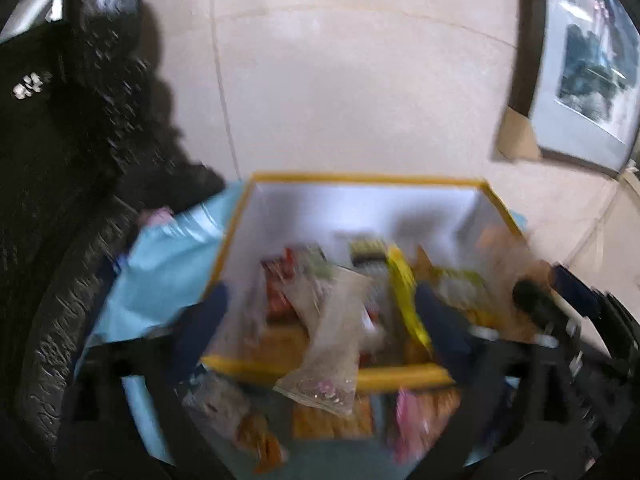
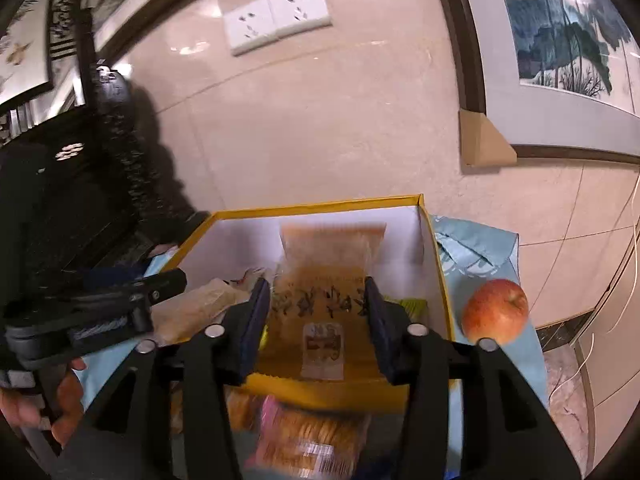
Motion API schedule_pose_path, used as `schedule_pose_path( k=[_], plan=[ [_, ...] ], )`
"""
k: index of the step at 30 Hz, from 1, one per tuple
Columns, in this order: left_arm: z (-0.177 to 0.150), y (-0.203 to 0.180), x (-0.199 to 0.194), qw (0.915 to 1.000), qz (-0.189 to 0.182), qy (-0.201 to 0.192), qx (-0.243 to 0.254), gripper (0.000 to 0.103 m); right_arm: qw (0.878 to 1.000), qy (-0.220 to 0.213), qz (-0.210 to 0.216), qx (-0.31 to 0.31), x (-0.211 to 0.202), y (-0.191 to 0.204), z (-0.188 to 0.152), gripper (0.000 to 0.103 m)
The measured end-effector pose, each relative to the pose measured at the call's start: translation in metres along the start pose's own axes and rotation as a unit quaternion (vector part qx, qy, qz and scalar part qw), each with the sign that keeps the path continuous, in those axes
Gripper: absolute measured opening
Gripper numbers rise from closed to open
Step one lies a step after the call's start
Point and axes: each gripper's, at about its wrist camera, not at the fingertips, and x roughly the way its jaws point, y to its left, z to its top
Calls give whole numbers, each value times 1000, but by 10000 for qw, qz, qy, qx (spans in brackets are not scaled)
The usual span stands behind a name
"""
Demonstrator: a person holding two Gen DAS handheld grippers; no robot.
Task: Organize snacks
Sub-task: 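Carry both bread packets into the yellow box and open both tools, then move both tools back over the remaining snacks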
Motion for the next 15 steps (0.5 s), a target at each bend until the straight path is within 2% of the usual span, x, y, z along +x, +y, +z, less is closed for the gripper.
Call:
schedule_pose_path(
  k=[1, 3, 5, 8, 11, 12, 15],
  plan=[
    [-1, 2, -1, 9999, -96, -46, -62, 99, 9997, -166, -152, -88, -2, 2, -2, 74],
    [-5, 5, 0, 9996, -242, 70, -82, 99, 9992, -348, -116, -187, -9, 3, -8, 74],
    [-12, 5, -1, 9997, -160, 160, 18, 99, 9994, -285, -79, -156, -15, 0, -13, 74],
    [-23, 10, -10, 9997, -68, 205, 74, 99, 9995, -152, 151, 214, -26, -12, -19, 75],
    [-32, 16, -18, 9996, -121, 246, 29, 99, 9979, -26, 281, 591, -39, -22, -28, 84],
    [-36, 19, -23, 9996, -105, 268, 5, 99, 9971, -19, 254, 712, -45, -27, -32, 93],
    [-47, 28, -33, 9994, -84, 339, -48, 99, 9958, -95, 194, 894, -62, -33, -44, 95]
  ],
)
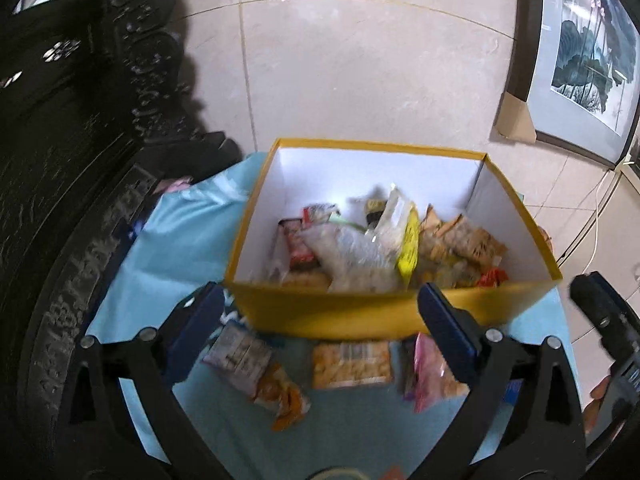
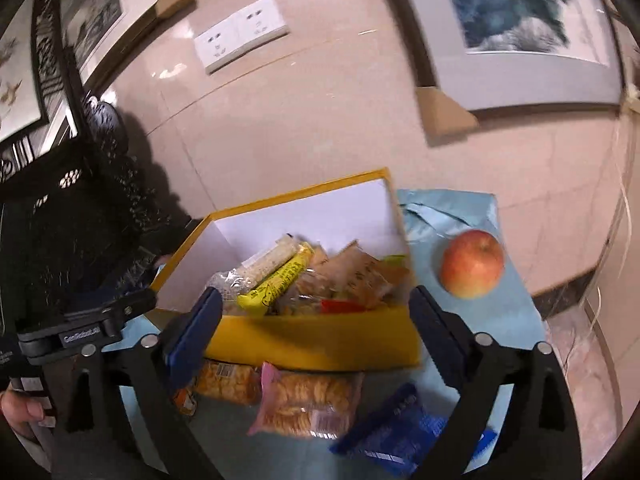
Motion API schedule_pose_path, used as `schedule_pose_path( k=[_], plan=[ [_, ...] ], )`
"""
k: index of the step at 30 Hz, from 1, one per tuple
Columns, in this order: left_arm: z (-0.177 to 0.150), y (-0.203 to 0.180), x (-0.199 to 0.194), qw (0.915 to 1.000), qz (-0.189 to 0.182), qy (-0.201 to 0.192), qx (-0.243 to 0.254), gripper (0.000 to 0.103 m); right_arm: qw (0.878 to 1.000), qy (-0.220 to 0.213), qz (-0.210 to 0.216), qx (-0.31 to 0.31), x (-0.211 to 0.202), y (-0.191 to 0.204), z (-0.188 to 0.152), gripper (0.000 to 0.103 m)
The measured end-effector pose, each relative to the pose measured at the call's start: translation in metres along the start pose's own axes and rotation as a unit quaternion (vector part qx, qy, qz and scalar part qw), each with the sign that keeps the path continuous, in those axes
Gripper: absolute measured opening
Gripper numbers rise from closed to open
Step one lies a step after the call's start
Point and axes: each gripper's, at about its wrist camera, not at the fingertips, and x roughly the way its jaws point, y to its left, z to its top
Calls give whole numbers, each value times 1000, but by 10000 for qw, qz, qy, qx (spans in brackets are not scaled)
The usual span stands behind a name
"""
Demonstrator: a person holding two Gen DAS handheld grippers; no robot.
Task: Organize snacks
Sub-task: 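Move both tools back over the remaining snacks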
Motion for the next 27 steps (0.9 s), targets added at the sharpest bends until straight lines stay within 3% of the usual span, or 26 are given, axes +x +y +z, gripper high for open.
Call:
schedule_pose_path(
  k=[6, 12, 21, 27],
  plan=[
    [-38, 25, -11, 9995, 48, 129, -274, 101, 9990, 35, 18, 450, -24, -20, -33, 95],
    [-83, 49, 6, 9967, 105, 577, -564, 101, 9935, 326, 153, 1082, -26, -43, -64, 95],
    [-116, 42, 31, 9959, 205, 803, -351, 101, 9956, 378, 41, 856, -25, -44, -70, 95],
    [-121, 52, 67, 9896, 4, 1243, -718, 99, 9948, 490, 42, 887, -19, -45, -72, 95]
  ],
)
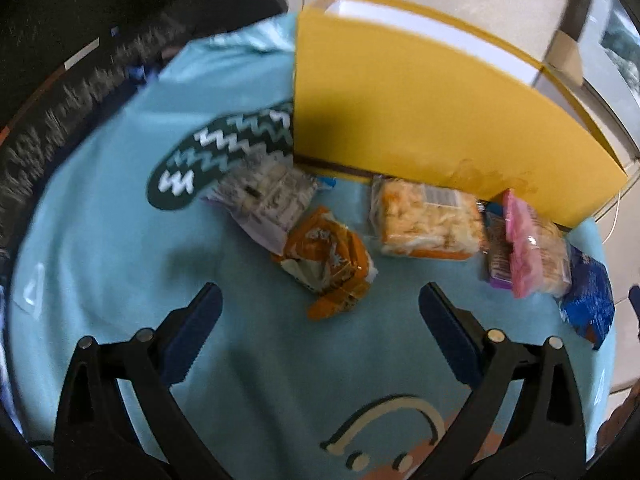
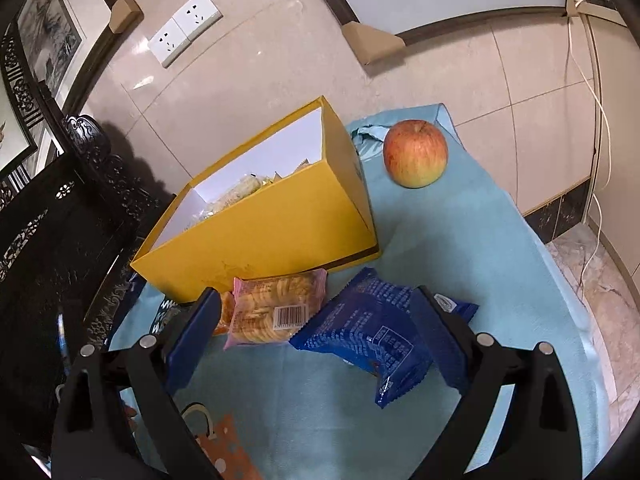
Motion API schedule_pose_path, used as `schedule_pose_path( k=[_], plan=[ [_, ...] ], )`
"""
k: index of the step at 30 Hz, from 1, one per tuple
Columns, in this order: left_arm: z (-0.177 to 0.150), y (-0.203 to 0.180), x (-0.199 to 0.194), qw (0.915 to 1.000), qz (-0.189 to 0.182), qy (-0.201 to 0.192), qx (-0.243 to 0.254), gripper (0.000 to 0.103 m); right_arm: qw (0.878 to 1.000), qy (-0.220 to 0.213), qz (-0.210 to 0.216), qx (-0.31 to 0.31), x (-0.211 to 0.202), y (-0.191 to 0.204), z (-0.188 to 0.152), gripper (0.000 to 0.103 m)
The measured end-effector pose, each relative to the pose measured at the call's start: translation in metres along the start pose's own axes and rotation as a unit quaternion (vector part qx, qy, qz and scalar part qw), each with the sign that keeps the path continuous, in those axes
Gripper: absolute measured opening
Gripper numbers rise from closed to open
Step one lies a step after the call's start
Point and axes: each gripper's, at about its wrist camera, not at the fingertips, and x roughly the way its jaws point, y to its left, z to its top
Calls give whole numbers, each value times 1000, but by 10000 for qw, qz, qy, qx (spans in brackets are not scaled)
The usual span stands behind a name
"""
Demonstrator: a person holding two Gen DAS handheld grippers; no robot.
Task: Organize snacks
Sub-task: 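Move both tools back over the remaining snacks, then grasp the orange snack packet with the left tool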
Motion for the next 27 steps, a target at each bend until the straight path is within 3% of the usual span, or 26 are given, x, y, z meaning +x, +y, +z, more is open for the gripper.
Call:
schedule_pose_path(
  k=[1, 2, 3, 7, 12, 15, 20, 24, 27],
  plan=[
    [1, 1, 5, 10000, -18, 59, -20, 91, 10000, 6, -9, -13, 0, 0, 0, 95],
    [1, 1, 13, 9998, -40, 196, -4, 70, 10000, 22, -22, -30, 1, 1, -1, 95],
    [1, 0, 17, 9998, 14, 209, 50, 67, 10000, 36, -45, -52, 2, 1, -1, 95],
    [0, -1, 17, 9997, 176, 47, 140, 36, 9998, 45, -122, -148, 6, 2, -3, 95],
    [-8, 9, 7, 9998, 77, -140, 88, 31, 9993, 137, -196, -294, 12, 6, -6, 95],
    [-20, 7, -15, 9979, -19, -622, 173, 31, 9988, 139, -223, -413, 13, 9, -8, 95],
    [-29, -5, -47, 9906, -457, -1168, 543, 31, 9907, -31, -375, -1310, 16, 40, -19, 95],
    [-31, -6, -50, 9895, -748, -1095, 579, 31, 9680, 138, -810, -2370, 36, 74, -34, 99],
    [-33, -10, -52, 9891, -838, -1041, 617, 31, 9389, 349, -1198, -3208, 58, 92, -40, 102]
  ],
)
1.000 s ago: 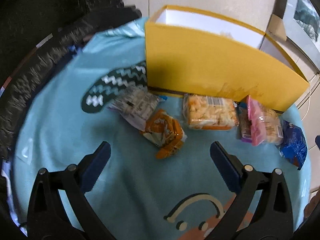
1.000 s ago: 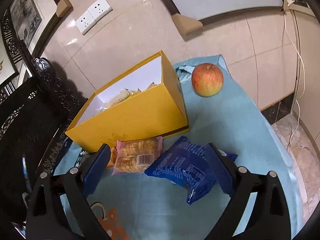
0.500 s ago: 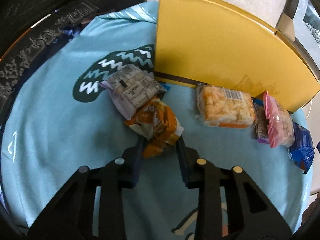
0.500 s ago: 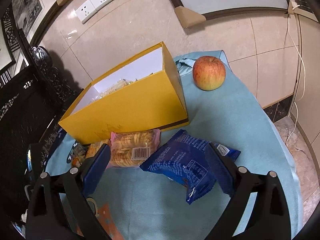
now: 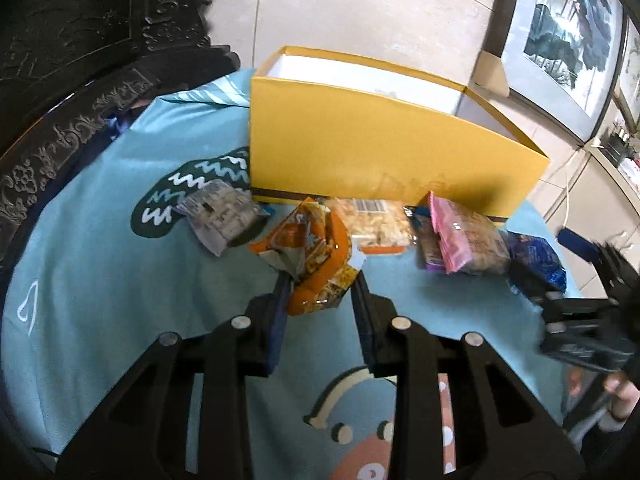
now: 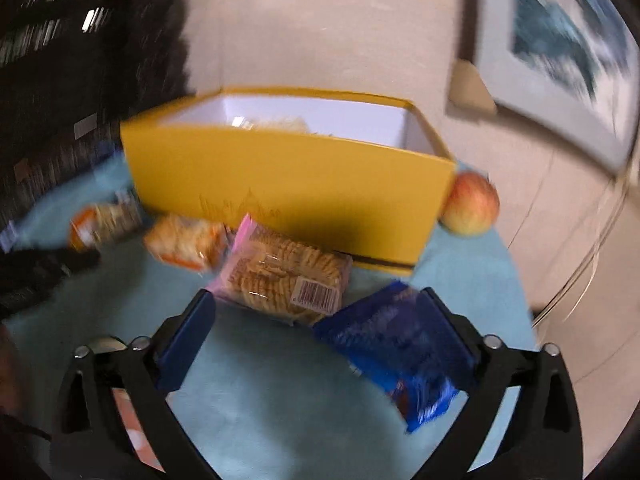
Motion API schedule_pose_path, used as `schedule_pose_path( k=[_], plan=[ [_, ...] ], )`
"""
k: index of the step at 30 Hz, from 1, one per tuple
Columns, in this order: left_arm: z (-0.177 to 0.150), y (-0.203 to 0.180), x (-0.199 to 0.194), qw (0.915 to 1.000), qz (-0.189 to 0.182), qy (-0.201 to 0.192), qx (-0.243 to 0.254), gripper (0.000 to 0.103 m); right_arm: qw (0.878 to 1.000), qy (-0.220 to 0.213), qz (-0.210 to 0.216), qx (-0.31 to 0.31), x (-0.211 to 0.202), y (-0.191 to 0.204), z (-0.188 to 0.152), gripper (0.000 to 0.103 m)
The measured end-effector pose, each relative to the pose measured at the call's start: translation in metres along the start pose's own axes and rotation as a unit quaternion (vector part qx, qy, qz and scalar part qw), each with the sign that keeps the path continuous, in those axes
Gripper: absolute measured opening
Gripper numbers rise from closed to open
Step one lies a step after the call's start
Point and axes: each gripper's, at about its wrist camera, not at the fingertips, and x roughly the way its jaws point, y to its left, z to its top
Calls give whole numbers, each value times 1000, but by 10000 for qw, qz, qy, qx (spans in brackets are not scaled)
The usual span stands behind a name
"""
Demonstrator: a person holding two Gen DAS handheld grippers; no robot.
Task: Organize snacks
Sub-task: 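Grasp the orange snack packet with the left tool, then grasp the pink cracker bag with the right tool while the left tool holds the orange packet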
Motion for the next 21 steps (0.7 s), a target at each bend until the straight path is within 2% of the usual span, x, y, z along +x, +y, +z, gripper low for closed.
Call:
schedule_pose_path(
  k=[2, 6, 8, 13, 14, 15, 16, 17, 18, 19, 21],
  plan=[
    [-2, -1, -3, 10000, -29, -4, -19, 31, 9987, 164, -160, -453, 11, 6, 6, 102],
    [-3, -2, -1, 10000, -77, 60, -10, 31, 9968, 618, 370, -340, 34, 2, 15, 102],
    [-2, -2, 1, 9999, -80, 80, 24, 31, 9954, 761, 272, -510, 47, 8, 18, 102],
    [-1, -1, 2, 9999, -70, 96, -6, 31, 9909, 1021, 457, -742, 72, 20, 16, 99],
    [-1, -1, 3, 9999, -65, 108, -4, 31, 9908, 1080, 602, -556, 75, 16, 17, 96],
    [-2, -1, 3, 9999, -60, 122, 3, 31, 9898, 1143, 810, -253, 77, 10, 17, 80],
    [-2, -1, 4, 9999, -52, 129, 6, 31, 9863, 1209, 1112, 127, 77, 1, 17, 73],
    [-2, -1, 4, 9999, -44, 130, 2, 31, 9850, 1170, 1233, 291, 72, -5, 18, 69],
    [-2, -1, 4, 9999, -42, 125, -6, 31, 9847, 1144, 1273, 318, 68, -7, 17, 54],
    [-2, -1, 3, 9999, -46, 122, -11, 31, 9837, 1106, 1369, 366, 61, -10, 17, 45],
    [-2, -1, 3, 9999, -58, 123, 0, 31, 9818, 1003, 1531, 504, 48, -15, 14, 43]
  ],
)
